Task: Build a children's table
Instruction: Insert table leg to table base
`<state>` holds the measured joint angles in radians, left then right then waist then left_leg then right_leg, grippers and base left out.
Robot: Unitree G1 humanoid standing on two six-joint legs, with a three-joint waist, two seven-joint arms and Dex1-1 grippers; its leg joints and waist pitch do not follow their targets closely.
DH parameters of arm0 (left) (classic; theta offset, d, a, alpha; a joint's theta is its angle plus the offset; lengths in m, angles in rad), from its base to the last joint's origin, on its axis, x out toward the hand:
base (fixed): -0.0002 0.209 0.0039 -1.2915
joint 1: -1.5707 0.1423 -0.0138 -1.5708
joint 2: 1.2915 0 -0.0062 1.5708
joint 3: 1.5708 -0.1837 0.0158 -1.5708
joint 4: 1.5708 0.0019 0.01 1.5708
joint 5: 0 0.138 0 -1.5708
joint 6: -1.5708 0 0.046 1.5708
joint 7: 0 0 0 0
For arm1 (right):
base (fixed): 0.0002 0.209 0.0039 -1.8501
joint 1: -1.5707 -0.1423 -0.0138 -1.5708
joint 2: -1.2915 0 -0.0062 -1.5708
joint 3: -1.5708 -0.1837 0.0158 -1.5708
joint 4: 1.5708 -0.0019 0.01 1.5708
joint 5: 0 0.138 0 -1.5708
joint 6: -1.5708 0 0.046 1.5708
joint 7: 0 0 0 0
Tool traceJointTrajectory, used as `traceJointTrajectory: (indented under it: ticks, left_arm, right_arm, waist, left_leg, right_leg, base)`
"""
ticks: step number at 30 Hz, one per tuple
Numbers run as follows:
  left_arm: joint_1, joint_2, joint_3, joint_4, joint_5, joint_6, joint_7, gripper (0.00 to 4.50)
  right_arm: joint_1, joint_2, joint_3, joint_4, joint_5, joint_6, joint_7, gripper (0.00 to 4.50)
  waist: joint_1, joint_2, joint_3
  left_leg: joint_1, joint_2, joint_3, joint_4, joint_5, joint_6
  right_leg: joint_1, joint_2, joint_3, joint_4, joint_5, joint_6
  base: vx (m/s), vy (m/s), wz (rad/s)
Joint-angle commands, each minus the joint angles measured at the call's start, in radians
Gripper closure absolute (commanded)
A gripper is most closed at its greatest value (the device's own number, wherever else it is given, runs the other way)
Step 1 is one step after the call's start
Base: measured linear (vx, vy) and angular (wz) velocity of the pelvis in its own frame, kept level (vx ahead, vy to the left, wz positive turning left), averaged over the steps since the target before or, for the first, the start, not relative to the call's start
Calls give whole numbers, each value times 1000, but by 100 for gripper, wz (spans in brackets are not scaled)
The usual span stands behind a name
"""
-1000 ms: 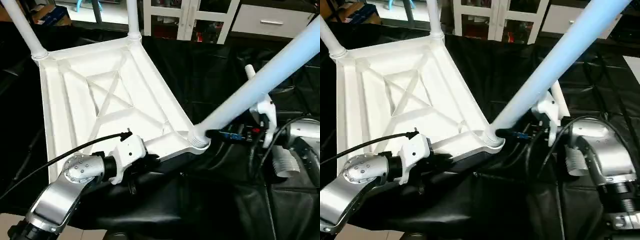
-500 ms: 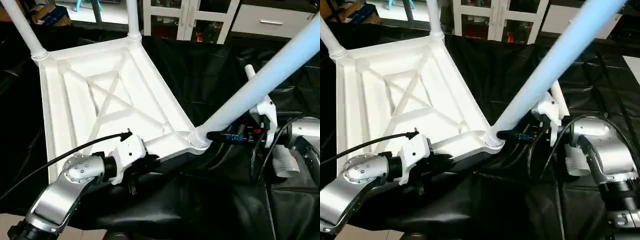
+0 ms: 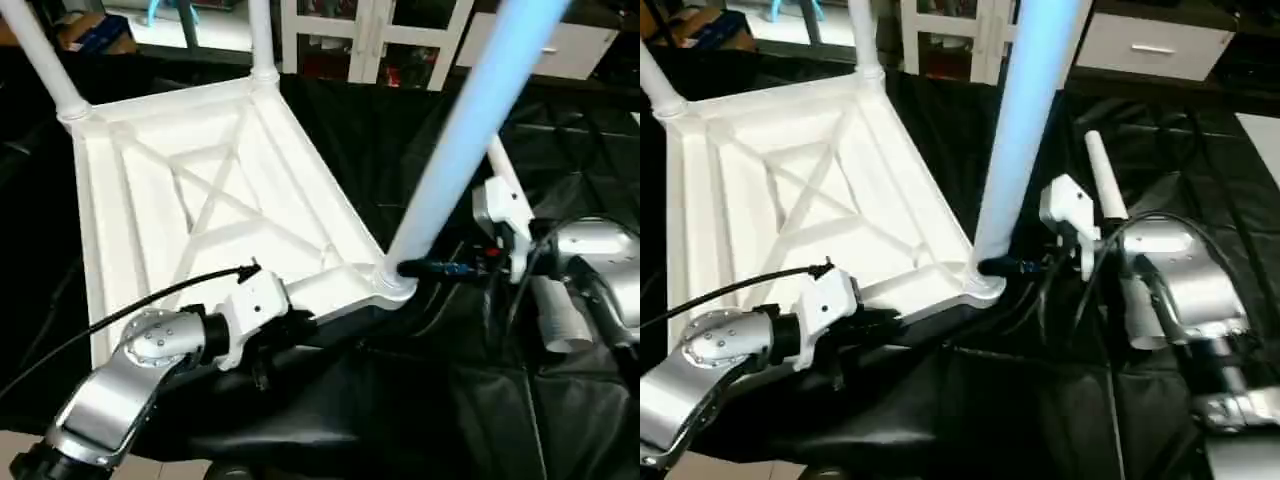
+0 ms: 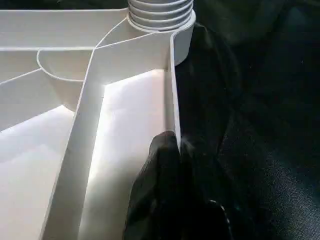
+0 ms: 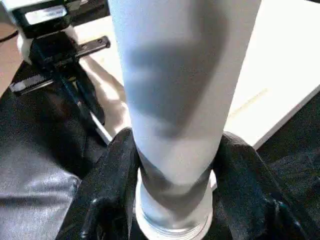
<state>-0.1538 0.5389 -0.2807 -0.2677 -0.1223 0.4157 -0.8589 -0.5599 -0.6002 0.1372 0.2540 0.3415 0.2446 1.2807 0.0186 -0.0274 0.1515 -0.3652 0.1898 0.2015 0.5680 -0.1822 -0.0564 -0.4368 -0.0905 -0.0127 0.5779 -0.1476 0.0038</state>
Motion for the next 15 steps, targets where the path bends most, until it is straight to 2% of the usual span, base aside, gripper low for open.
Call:
traceJointTrajectory:
  ticks: [1,4,5,8,12,15]
  left_arm:
    - [25,-13,-85,-3,-13,12,-44,450]
    - [26,-13,-85,-7,-13,15,-42,450]
    - [27,-13,-84,-9,-13,16,-42,450]
    - [32,-10,-81,-13,-14,17,-41,450]
    - [31,-10,-80,-9,-13,15,-42,450]
    - [27,-13,-79,-7,-12,15,-41,450]
  right_arm:
    - [-9,40,52,56,-48,2,-49,265]
    - [-17,47,49,99,-67,-15,-59,265]
    - [-15,45,48,108,-70,-20,-58,265]
    - [-8,42,30,134,-80,-36,-78,265]
    - [-11,46,-2,187,-110,-54,-162,266]
    - [-14,52,-32,222,-108,-36,-215,266]
  waist:
    - [0,-9,-51]
    - [-9,-7,-48]
    - [-11,-9,-47]
    - [-12,-4,-48]
    - [-14,-4,-47]
    - [-18,-6,-46]
  left_leg:
    - [7,31,-9,-66,-225,87]
    - [7,32,-13,-69,-259,71]
    - [7,32,-14,-70,-268,66]
    - [8,33,-15,-71,-277,58]
    - [6,33,-15,-73,-288,56]
    - [6,31,-16,-76,-315,43]
  right_leg:
    - [43,-27,22,-61,-297,-242]
    - [39,-30,21,-68,-371,-222]
    - [38,-30,22,-69,-387,-214]
    - [37,-29,22,-69,-379,-212]
    - [36,-28,22,-70,-369,-216]
    - [35,-29,22,-74,-407,-203]
  base:
    - [0,0,0]
    - [0,0,0]
    - [0,0,0]
    - [0,0,0]
    - [0,0,0]
    - [0,0,0]
